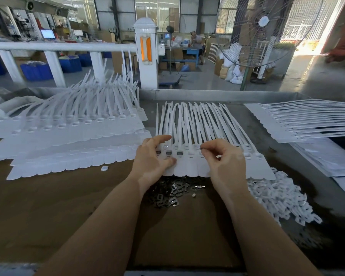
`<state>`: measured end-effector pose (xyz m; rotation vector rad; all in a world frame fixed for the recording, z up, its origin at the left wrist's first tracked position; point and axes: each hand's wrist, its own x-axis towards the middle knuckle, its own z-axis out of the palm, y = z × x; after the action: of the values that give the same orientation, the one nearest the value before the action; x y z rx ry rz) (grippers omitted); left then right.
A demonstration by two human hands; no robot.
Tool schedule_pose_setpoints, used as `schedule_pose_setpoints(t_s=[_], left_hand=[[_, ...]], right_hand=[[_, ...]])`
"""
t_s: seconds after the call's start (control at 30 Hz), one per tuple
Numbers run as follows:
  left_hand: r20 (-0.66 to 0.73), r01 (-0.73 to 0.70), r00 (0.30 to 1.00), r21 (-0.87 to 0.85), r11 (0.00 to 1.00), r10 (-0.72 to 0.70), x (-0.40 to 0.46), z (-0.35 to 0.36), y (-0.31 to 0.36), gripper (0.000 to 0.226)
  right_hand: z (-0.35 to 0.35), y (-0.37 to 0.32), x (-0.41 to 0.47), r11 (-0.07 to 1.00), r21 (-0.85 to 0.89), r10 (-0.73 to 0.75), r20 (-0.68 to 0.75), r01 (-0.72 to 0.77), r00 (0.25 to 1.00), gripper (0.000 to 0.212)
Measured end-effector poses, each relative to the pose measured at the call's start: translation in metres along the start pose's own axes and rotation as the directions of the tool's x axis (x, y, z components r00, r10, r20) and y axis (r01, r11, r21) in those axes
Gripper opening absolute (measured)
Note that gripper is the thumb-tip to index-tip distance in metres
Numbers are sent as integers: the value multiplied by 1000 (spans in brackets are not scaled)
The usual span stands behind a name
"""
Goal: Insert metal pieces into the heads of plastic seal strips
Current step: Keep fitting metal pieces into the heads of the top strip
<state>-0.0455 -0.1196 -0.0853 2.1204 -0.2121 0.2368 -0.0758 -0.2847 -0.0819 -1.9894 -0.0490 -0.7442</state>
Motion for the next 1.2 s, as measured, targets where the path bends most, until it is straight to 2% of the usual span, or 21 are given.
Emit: schedule_pose_setpoints(t_s=[0.3,0.43,0.73,0.9,1.03,1.2], left_hand=[[30,45,999,-51,998,-44,2,-2,-1,66],[4,42,999,-32,999,-42,1,-1,1,61],[-129,-53,987,294,954,94,-4,4,11,29],[-44,-159,981,377,913,189,-5,9,18,5],[-1,-174,981,447,877,195,-3,7,18,11],[67,-255,959,628,736,275,2,7,26,16]], right_hand=[[3,1,0,999,-40,-24,35,26,999,9],[3,1,0,999,-45,-26,42,28,999,8],[6,0,-4,988,-142,-43,140,63,989,13],[4,-1,-5,991,-131,-8,146,28,989,15],[4,-2,-6,985,-166,-24,177,54,984,15],[5,-4,-7,983,-176,-21,204,57,979,16]])
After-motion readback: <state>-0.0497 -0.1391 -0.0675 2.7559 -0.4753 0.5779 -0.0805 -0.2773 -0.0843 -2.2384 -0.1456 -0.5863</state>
